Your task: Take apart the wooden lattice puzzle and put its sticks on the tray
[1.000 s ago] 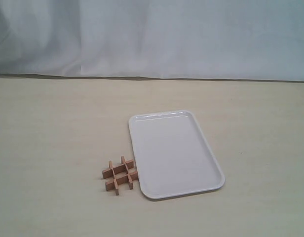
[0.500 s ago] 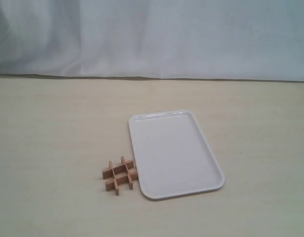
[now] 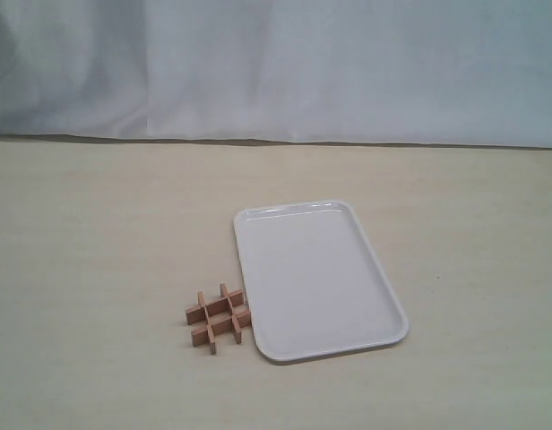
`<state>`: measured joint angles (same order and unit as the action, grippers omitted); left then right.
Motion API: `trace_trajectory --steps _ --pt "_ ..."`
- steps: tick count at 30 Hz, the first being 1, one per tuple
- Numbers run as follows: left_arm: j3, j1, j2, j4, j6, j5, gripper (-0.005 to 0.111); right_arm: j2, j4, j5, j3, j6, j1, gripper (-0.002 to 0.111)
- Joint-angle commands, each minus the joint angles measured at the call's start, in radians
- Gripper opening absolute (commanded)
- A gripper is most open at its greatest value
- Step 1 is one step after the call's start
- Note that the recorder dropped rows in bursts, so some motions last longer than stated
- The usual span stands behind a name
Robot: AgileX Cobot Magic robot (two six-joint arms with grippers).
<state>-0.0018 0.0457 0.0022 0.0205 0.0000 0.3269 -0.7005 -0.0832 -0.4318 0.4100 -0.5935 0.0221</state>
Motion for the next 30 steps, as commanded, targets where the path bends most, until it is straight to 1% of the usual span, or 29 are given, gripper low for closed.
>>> trace_trajectory --steps 1,4,8,11,14,16,18,22,24,27,30 --pt "0.002 -0.001 -0.002 -0.005 0.0 -0.019 0.0 -0.313 -0.238 0.272 0.252 -0.077 -0.002 0.005" --pt "0.002 -0.001 -0.002 -0.005 0.0 -0.019 0.0 -0.46 -0.322 0.557 0.416 -0.042 -0.033 0.005" --pt "0.002 -0.001 -0.002 -0.005 0.0 -0.019 0.0 -0.624 -0.323 0.874 0.591 0.128 -0.125 0.005" --pt "0.002 -0.001 -0.002 -0.005 0.0 -0.019 0.0 -0.722 -0.3 1.052 0.702 0.219 -0.202 0.005" --pt "0.002 -0.001 -0.002 -0.005 0.0 -0.019 0.0 -0.815 -0.213 1.184 0.781 0.346 -0.282 0.005" --pt "0.002 -0.001 -0.002 -0.005 0.0 -0.019 0.0 -0.874 -0.148 1.238 0.811 0.414 -0.339 0.005" --pt "0.002 -0.001 -0.002 -0.005 0.0 -0.019 0.0 -0.922 -0.104 1.252 0.82 0.447 -0.409 0.005" --pt "0.002 -0.001 -0.002 -0.005 0.0 -0.019 0.0 -1.001 -0.104 1.256 0.82 0.452 -0.55 0.005" --pt "0.002 -0.001 -0.002 -0.005 0.0 -0.019 0.0 -1.033 -0.083 1.256 0.82 0.452 -0.601 0.005" --pt "0.002 -0.001 -0.002 -0.005 0.0 -0.019 0.0 -1.083 -0.059 1.236 0.82 0.435 -0.65 0.005" --pt "0.002 -0.001 -0.002 -0.005 0.0 -0.019 0.0 -1.128 -0.025 1.217 0.822 0.404 -0.665 0.005"
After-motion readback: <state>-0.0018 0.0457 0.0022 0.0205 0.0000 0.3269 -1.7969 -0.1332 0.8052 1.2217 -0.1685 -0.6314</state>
